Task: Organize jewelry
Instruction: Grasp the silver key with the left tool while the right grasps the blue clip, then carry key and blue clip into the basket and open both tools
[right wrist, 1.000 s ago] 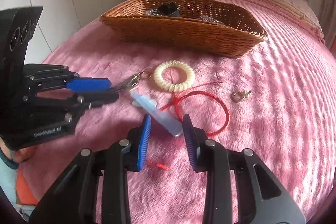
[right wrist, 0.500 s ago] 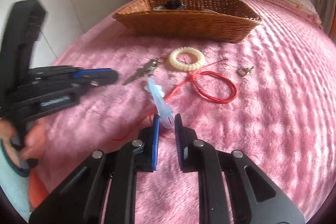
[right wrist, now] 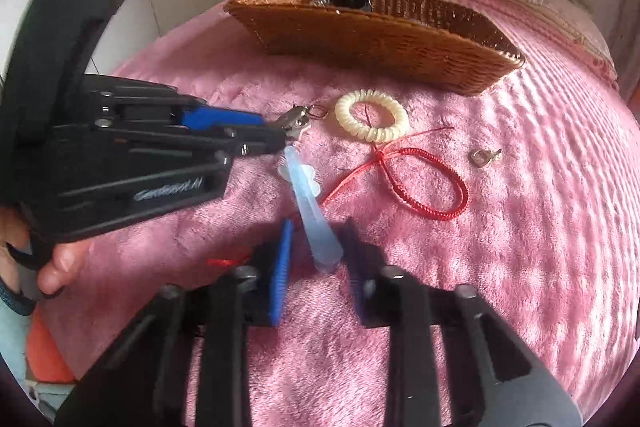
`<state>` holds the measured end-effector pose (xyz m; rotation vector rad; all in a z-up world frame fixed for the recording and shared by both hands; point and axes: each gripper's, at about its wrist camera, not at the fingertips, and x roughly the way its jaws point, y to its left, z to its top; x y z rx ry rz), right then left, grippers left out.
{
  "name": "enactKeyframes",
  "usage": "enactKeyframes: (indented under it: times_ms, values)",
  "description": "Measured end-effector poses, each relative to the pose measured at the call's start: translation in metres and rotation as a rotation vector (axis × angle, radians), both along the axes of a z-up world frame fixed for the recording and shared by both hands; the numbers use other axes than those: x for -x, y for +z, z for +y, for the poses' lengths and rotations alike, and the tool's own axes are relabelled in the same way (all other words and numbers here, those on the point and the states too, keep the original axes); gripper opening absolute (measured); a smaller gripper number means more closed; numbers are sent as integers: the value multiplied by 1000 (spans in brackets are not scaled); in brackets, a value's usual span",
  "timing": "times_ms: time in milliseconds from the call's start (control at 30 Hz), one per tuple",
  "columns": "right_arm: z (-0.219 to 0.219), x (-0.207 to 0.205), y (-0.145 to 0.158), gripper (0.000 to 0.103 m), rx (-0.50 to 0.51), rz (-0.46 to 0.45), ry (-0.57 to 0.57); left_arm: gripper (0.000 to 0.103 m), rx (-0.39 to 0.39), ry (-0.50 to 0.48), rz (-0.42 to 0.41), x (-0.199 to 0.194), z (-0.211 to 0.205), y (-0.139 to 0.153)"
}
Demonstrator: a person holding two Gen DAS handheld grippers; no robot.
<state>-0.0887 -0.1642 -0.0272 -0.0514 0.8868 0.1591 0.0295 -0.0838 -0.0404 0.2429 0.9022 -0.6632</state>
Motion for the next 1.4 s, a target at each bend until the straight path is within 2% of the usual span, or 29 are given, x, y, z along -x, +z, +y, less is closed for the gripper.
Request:
enactKeyframes:
  times_ms: [167, 267, 333, 433, 600, 700, 733, 933, 1067, 1167, 1200, 1233, 1300, 1400]
  values:
    - [-17, 27, 11, 11, 14, -66, -112, 11, -29, 76, -61, 18, 15, 5]
    - [-34, 41, 11, 11, -28, -60, -190, 11, -37, 147, -61, 30, 33, 4]
    - [-44, 47, 5, 11, -92, -36, -205, 11, -44, 197, -57, 37, 47, 2]
    - [-51, 51, -3, 11, -161, -6, -195, 11, 8, 225, -32, 46, 67, 1]
    - [-48, 74, -4, 11, -140, -22, -197, 12, 51, 242, -26, 56, 81, -2]
    - [-49, 80, -5, 17, -156, -17, -197, 12, 65, 249, -29, 59, 82, -3]
    - [-51, 81, -3, 19, -163, -19, -198, 12, 73, 248, -25, 61, 83, -2]
    - [-55, 66, -5, 21, -174, -11, -222, 12, 126, 232, 1, 70, 89, -2]
    - [-49, 62, -7, 21, -132, -35, -245, 22, 136, 227, -6, 72, 87, -3]
    - [-44, 63, -9, 20, -98, -46, -249, 28, 93, 220, -36, 76, 78, -3]
    - [-42, 65, -8, 16, -82, -50, -246, 25, 72, 218, -51, 77, 75, -3]
    - [-40, 66, -8, 12, -75, -53, -243, 12, 52, 220, -67, 79, 72, -3]
    - [-40, 69, -5, 11, -88, -65, -224, 12, 37, 229, -86, 80, 71, -2]
    - [-40, 73, 3, 11, -104, -85, -219, 11, 88, 225, -104, 83, 75, 8]
